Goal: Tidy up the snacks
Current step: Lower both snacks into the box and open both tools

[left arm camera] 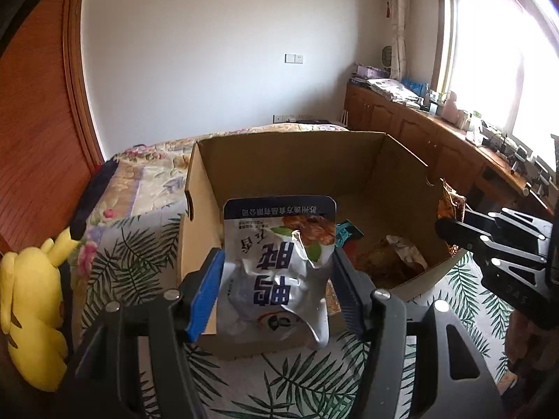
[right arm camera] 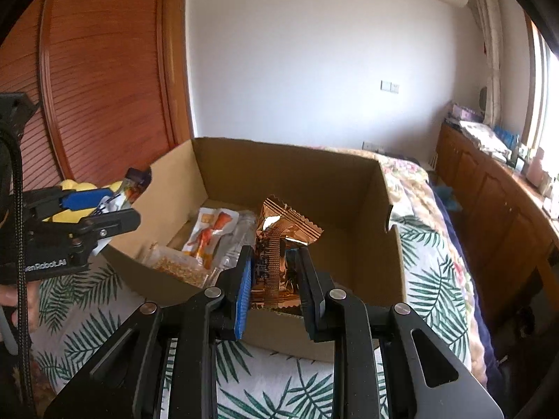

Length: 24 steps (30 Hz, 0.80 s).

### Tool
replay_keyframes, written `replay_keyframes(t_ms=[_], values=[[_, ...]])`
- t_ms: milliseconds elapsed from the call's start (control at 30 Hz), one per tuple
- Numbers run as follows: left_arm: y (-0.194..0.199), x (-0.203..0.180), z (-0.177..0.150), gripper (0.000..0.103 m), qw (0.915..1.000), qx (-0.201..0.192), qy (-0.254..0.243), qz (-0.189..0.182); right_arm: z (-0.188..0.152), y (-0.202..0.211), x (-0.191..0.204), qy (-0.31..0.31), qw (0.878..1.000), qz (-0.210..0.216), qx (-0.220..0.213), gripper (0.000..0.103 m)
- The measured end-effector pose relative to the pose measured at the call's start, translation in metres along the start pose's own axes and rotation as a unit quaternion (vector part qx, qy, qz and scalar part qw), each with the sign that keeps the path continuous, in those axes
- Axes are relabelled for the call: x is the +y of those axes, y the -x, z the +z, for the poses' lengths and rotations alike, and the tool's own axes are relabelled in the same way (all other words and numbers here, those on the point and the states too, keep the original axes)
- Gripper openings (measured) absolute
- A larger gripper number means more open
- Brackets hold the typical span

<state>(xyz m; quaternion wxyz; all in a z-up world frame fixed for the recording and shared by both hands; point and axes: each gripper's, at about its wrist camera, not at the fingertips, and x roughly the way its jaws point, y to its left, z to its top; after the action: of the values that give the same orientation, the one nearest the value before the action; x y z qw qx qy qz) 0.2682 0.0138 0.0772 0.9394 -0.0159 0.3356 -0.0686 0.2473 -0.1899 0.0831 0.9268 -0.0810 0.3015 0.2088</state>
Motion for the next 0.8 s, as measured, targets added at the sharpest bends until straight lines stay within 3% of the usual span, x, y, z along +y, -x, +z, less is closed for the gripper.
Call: replay_keyframes(t_ms=[200,500,667,800], values=[[-0.004,0.002,0.0,0.061,1.0,0.003,0.001,0.0,-0.007,-0.009,-0.014,-0.037,0.999,0.014,0.012,0.026],[-0.004,0.0,0.001,0.062,1.0,0.001,0.006,-0.005,-0.006,-0.002,-0.01,-0.035,0.999,0.019,0.008,0.03],[0.004,-0.008,0.008,0.072,0.9998,-0.017,-0.008,-0.005,-0.008,0.005,-0.005,-0.025,0.999,0.024,0.007,0.03],[0.015,-0.012,0.01,0.073,0.9994,-0.032,-0.012,-0.007,-0.009,0.013,-0.002,-0.021,0.999,0.029,0.002,0.03]])
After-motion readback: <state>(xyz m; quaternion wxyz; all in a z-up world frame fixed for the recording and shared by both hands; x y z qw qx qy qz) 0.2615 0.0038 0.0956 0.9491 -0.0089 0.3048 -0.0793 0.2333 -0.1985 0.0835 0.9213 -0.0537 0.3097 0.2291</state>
